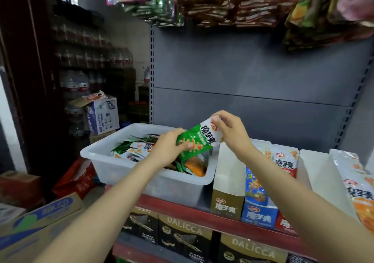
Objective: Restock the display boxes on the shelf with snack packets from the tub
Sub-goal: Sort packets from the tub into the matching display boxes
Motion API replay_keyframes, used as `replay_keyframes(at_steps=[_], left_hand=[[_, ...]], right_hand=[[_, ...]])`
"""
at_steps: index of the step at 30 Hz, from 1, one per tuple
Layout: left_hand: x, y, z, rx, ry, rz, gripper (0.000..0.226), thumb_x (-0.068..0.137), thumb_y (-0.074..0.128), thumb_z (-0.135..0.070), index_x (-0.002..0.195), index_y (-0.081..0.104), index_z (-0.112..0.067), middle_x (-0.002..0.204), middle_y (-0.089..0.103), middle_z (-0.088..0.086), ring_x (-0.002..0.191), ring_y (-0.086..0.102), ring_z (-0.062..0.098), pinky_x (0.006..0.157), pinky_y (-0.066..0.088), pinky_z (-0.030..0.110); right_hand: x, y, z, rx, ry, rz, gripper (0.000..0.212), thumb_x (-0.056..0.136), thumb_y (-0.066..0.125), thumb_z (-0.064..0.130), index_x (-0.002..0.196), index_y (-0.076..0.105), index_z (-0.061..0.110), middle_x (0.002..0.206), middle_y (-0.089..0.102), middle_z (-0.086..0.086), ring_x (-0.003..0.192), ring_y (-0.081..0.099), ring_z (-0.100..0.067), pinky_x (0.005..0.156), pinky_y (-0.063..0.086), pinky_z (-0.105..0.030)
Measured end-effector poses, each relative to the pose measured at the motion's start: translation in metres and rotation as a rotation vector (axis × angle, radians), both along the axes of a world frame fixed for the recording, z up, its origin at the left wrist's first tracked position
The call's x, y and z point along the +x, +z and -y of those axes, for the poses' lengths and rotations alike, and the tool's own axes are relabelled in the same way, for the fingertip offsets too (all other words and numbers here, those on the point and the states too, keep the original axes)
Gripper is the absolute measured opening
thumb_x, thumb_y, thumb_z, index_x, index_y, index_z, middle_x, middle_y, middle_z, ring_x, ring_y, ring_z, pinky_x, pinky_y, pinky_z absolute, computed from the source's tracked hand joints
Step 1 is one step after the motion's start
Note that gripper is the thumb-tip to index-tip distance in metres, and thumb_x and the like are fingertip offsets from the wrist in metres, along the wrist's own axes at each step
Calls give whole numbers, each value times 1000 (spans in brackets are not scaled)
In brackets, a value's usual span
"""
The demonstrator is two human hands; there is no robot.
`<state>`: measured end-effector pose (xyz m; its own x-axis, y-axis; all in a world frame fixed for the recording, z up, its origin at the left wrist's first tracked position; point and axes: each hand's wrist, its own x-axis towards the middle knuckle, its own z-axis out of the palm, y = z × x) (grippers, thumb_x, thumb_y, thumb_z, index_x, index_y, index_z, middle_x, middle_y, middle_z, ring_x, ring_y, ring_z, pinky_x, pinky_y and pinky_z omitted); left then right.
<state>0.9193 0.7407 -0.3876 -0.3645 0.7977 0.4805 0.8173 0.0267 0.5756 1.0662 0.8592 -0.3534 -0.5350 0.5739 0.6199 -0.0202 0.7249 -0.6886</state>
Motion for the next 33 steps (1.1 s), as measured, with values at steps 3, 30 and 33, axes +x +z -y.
replay_keyframes(at_steps=[3, 30, 33], left_hand=[[22, 7, -3, 72, -22, 59, 9, 83, 69, -27, 81, 65, -19, 75, 67, -3, 71, 61, 12, 67, 44, 27], [230, 2, -176, -256, -224, -327, 61, 88, 59, -27, 143, 35, -13, 143, 40, 10, 131, 32, 31, 108, 30, 38], [230, -1, -178, -261, -227, -361, 60, 87, 57, -29, 142, 37, -17, 143, 40, 6, 131, 30, 29, 107, 30, 36]], right_hand=[[32, 1, 0, -299, 54, -119, 3, 90, 62, 18, 88, 63, 17, 73, 65, 11, 68, 62, -9, 57, 53, -27], [271, 21, -87, 128, -537, 243, 4, 88, 59, 8, 88, 61, 12, 86, 65, -5, 82, 63, -25, 74, 49, -35], [262, 18, -96, 199, -502, 403, 6, 88, 58, 8, 90, 62, 12, 85, 65, -4, 81, 62, -23, 73, 48, -33]])
